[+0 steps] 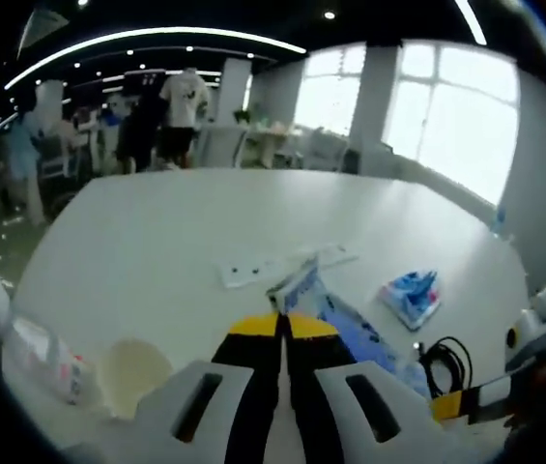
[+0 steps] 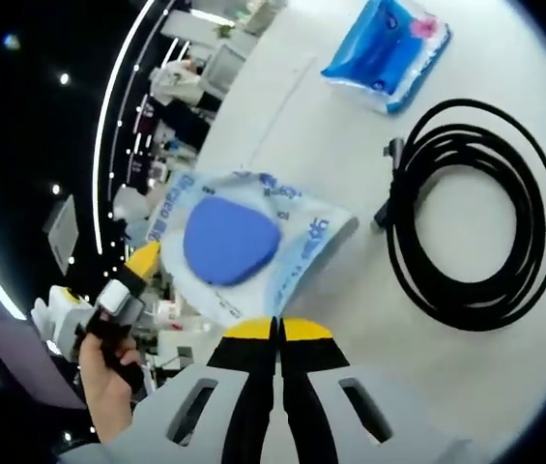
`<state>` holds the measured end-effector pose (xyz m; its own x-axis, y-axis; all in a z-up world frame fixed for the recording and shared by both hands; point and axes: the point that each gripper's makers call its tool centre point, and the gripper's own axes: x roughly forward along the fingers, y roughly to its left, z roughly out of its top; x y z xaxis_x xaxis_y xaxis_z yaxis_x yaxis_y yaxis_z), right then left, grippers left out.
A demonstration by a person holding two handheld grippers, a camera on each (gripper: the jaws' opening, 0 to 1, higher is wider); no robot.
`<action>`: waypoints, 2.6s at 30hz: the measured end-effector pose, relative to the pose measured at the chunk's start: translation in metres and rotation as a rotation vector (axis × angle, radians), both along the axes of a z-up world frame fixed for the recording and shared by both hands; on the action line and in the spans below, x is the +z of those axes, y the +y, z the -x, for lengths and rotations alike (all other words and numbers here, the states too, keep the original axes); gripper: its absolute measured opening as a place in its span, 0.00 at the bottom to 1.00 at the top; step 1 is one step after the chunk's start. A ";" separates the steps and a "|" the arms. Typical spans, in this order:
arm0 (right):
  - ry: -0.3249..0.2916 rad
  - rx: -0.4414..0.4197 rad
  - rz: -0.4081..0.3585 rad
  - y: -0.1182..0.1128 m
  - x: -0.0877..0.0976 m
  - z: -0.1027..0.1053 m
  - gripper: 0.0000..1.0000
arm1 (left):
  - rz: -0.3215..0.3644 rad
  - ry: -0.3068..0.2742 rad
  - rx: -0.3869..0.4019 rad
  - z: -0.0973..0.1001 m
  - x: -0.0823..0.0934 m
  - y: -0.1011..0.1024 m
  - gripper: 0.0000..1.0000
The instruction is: Arrange the tabletop items into an orderly group along one side of the table until the central work area is clear of visible clutter.
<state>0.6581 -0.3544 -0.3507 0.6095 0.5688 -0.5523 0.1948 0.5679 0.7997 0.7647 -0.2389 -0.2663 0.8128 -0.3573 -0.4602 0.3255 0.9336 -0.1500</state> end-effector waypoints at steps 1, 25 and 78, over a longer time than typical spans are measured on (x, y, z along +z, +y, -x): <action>-0.011 0.003 0.013 -0.002 0.002 -0.001 0.01 | 0.003 -0.005 0.000 0.001 0.002 0.001 0.00; -0.249 0.088 0.437 -0.057 0.040 -0.048 0.01 | 0.201 -0.002 0.112 0.051 -0.001 0.004 0.00; -0.392 0.459 0.774 -0.035 -0.033 -0.115 0.01 | 0.252 0.197 0.375 0.045 -0.116 0.020 0.00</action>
